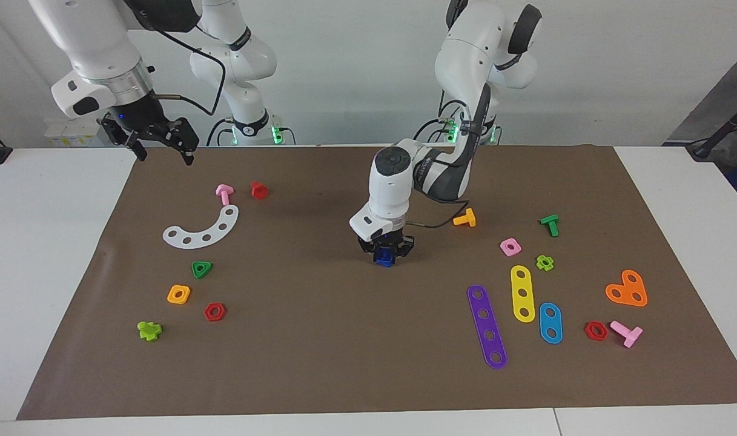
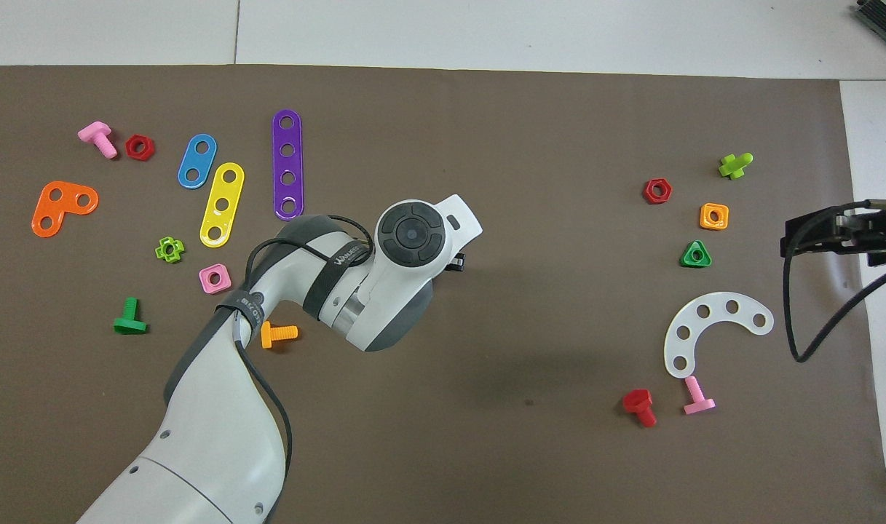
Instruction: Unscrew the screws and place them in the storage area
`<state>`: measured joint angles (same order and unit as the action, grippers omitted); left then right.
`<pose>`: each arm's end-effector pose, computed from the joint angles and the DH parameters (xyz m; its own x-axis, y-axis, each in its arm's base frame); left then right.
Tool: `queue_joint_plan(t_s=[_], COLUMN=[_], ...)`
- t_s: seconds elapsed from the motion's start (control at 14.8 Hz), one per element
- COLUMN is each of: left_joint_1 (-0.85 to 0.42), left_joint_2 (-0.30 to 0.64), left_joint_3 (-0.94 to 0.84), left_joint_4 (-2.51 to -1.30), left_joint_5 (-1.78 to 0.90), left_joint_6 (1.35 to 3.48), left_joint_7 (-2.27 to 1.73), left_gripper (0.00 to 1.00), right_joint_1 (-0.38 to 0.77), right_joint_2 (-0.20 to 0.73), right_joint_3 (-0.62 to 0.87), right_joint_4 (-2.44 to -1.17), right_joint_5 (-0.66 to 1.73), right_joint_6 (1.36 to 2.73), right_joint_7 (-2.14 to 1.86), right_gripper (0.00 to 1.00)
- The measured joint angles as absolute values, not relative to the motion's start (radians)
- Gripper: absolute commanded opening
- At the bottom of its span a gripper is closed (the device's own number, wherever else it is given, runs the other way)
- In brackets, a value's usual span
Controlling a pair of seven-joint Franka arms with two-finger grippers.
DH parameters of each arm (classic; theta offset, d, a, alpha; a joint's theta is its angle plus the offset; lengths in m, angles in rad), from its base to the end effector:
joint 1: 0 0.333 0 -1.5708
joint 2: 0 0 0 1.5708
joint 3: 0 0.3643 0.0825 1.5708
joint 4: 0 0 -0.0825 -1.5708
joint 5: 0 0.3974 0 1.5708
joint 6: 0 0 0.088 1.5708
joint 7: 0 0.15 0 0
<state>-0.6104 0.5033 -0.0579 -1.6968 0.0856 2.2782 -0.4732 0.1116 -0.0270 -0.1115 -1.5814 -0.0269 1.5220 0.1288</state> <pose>0.5687 -0.4373 0.3030 0.9675 -0.2367 0.0885 -0.2376 -0.9714 -0.0011 0.5518 -0.0050 0.6356 0.9912 -0.1295 -0.0292 -0.1287 -0.9913 0.0279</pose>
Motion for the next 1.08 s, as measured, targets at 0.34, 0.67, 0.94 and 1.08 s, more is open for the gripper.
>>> queue_joint_plan(t_s=[0.34, 0.67, 0.94, 1.08], left_joint_1=[-0.609, -0.608, -0.597, -0.576], left_joint_2=[0.503, 0.504, 0.506, 0.506], left_joint_3=[-0.056, -0.053, -0.05, -0.049], left_joint_4=[-1.662, -1.595, -1.528, -1.503], left_joint_5=[0.082, 0.053, 0.021, -0.004], left_joint_6=[2.224, 2.121, 2.038, 1.999], left_joint_7=[-0.473, -0.473, -0.47, -0.443], left_gripper=[0.45, 0.45, 0.45, 0.45], right_joint_1=[0.112, 0.112, 0.112, 0.112], right_joint_2=[-0.027, -0.027, -0.027, -0.027], right_joint_3=[-0.112, -0.111, -0.111, -0.111], right_joint_4=[-1.581, -1.581, -1.581, -1.581], right_joint_5=[-0.027, -0.027, -0.027, -0.027], right_joint_6=[1.522, 1.522, 1.522, 1.522], right_joint_7=[0.129, 0.129, 0.129, 0.129], right_gripper=[1.0, 1.0, 1.0, 1.0])
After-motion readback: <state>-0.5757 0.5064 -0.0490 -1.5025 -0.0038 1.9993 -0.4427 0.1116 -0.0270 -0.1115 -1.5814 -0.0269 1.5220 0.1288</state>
